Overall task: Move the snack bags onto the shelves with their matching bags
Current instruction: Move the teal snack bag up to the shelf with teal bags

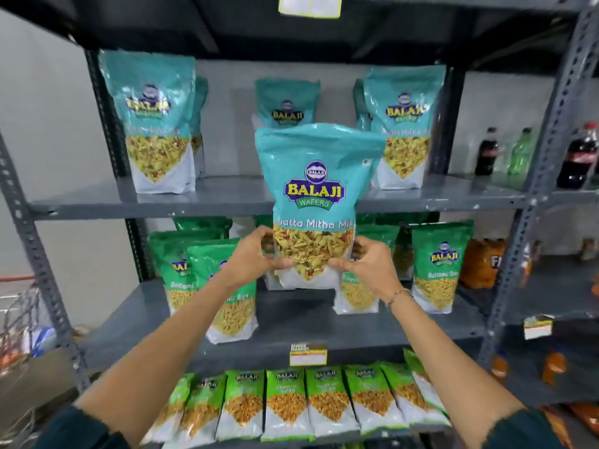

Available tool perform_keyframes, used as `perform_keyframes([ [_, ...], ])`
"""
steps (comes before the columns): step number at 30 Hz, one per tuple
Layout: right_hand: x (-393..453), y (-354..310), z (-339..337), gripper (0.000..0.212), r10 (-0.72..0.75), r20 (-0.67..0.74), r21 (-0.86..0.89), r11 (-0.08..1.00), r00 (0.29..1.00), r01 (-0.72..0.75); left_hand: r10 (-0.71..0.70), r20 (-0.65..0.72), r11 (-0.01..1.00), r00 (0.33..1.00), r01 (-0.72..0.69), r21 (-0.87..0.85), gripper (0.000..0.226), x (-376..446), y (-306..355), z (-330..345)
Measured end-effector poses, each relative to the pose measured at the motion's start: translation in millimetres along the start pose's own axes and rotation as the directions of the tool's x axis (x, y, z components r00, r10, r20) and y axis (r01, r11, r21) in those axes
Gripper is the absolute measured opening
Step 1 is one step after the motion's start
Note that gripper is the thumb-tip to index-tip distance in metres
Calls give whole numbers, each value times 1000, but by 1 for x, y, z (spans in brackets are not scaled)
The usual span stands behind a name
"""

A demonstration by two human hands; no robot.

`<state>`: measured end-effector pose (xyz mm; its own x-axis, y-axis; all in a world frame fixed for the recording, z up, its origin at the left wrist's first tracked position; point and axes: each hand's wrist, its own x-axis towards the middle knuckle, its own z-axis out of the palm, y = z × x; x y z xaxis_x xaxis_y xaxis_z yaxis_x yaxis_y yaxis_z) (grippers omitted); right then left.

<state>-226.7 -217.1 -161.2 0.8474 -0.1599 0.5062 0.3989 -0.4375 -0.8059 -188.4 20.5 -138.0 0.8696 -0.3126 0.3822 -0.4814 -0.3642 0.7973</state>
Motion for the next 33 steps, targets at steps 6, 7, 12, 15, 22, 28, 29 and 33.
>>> perform_keyframes([
  [6, 58, -62, -5, 33, -104, 41, 70, 992, 994, 101, 69, -23, 997, 997, -67, 47, 54, 42, 45, -58],
  [7, 68, -70, -4, 32, -117, 49, 74, 991, 992, 113, 73, -35, 995, 997, -70, 72, 55, 50, 50, -66],
  [12, 115, -94, 3, 23, -150, 62, 74, 987, 987, 146, 107, -79, 988, 991, -96, 124, 52, 87, 65, -94],
  [15, 144, -97, 8, 28, -149, 60, 86, 986, 987, 143, 114, -108, 984, 988, -97, 147, 45, 111, 68, -102],
  [22, 210, -79, 19, 35, -88, 79, 99, 992, 993, 80, 82, -165, 990, 983, -61, 129, 51, 174, 51, -99],
  [28, 247, -60, 26, 28, -51, 125, 75, 996, 991, 42, 40, -171, 996, 984, -25, 89, 50, 212, 30, -89],
  [29, 251, -57, 26, 27, -52, 138, 66, 997, 989, 43, 39, -172, 995, 984, -22, 98, 49, 216, 26, -88],
  [33, 262, -42, 30, 30, -48, 174, 28, 999, 984, 44, 40, -160, 989, 986, -16, 146, 51, 227, 14, -83],
])
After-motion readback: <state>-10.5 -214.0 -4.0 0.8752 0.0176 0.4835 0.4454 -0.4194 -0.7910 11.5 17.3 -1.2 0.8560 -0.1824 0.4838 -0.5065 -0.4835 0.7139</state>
